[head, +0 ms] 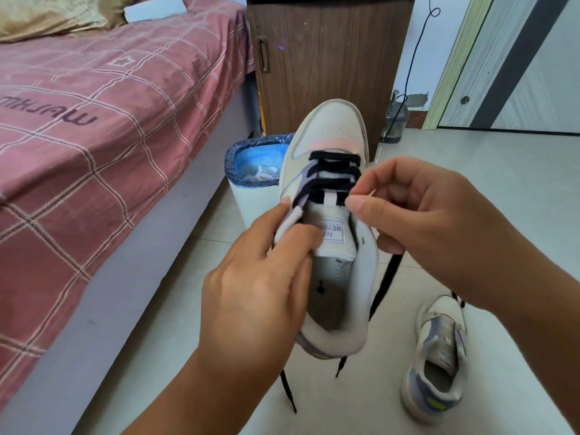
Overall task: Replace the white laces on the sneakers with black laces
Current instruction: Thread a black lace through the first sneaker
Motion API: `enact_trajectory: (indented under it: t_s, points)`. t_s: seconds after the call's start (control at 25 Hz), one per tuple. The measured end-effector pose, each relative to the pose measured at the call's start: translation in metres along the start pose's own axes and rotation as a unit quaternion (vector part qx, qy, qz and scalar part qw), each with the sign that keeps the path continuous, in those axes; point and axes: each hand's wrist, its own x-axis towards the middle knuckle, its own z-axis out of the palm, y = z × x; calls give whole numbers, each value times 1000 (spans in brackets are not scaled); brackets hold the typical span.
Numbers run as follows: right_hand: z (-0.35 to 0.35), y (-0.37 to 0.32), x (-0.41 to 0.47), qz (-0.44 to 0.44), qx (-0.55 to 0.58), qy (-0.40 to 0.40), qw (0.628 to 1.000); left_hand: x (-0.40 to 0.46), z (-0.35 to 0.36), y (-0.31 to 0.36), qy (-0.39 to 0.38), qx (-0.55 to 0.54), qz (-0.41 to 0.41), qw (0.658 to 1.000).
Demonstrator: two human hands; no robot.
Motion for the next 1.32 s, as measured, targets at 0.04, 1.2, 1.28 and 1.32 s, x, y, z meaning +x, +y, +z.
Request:
enact_trajectory:
  t_s: [0.04, 1.2, 1.28, 1.32]
  points:
    - [0, 0, 1, 12, 59, 5, 998, 1, 1, -1, 14, -4, 6, 1000]
    - [-7, 225, 3, 319, -73, 36, 944, -152, 126, -104, -350, -34, -313, 882]
    - [-17, 233, -2, 314, -118, 16, 942, -159, 120, -110, -396, -57, -331, 855]
    - [-23, 235, -5, 310, -121, 10, 943, -156, 114, -114, -429, -62, -345, 833]
